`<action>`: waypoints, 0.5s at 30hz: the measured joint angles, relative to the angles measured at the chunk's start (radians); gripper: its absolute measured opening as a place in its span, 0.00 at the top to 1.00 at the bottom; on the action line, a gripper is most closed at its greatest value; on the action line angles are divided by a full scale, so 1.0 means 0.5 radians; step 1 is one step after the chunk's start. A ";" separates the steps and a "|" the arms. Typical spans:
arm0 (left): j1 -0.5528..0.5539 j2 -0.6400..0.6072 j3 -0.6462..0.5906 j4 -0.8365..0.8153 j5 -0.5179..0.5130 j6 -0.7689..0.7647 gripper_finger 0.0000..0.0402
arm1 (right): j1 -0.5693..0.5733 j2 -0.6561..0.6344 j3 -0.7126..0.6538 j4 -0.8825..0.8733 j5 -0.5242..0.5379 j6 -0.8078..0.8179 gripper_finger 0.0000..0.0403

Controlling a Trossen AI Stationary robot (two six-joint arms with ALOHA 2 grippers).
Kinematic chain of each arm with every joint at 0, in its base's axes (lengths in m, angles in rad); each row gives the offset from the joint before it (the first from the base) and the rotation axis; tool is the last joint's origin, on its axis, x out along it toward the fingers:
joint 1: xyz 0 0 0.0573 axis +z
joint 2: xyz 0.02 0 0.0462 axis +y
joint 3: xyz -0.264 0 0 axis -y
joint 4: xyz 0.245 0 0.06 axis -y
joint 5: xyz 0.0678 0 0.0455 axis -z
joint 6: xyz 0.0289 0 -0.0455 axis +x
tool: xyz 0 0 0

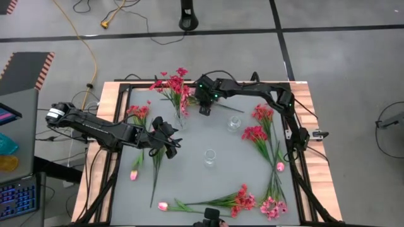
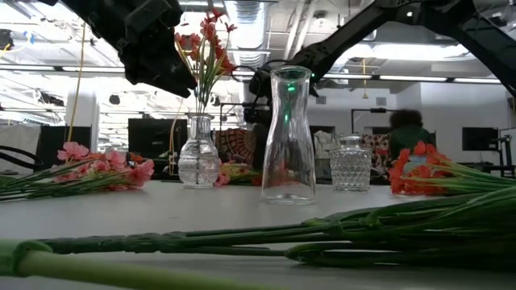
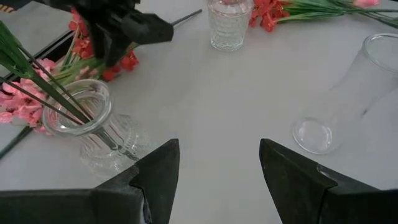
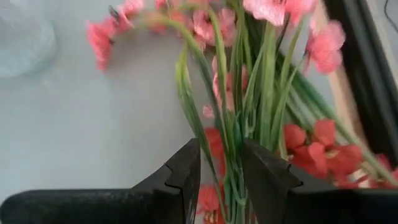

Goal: Sort flowers into vase by color
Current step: Put the top center pink flowers into the top right transparent vase

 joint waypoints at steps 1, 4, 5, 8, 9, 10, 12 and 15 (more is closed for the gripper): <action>0.000 0.000 0.000 0.000 0.000 -0.001 0.48 | -0.001 0.011 -0.002 -0.006 0.001 0.000 0.65; 0.000 0.000 0.000 0.000 0.000 0.000 0.48 | 0.000 0.062 0.006 0.045 0.056 0.000 0.65; 0.000 0.000 0.000 0.000 0.000 0.000 0.48 | 0.000 0.068 -0.001 0.024 0.066 0.000 0.65; 0.000 0.000 0.000 0.000 0.001 0.000 0.48 | 0.000 0.086 0.002 0.071 0.083 0.003 0.67; 0.000 0.000 0.000 0.000 0.001 0.000 0.48 | 0.000 0.080 0.002 0.061 0.083 0.003 0.68; 0.000 -0.001 0.000 -0.001 0.001 0.000 0.48 | 0.000 0.069 0.000 0.039 0.095 0.002 0.69; 0.000 -0.001 0.000 -0.003 0.000 0.000 0.48 | 0.000 0.064 0.004 0.060 0.097 0.002 0.71; 0.000 -0.001 0.000 -0.002 0.000 -0.001 0.48 | 0.000 0.065 0.001 0.024 0.096 0.002 0.76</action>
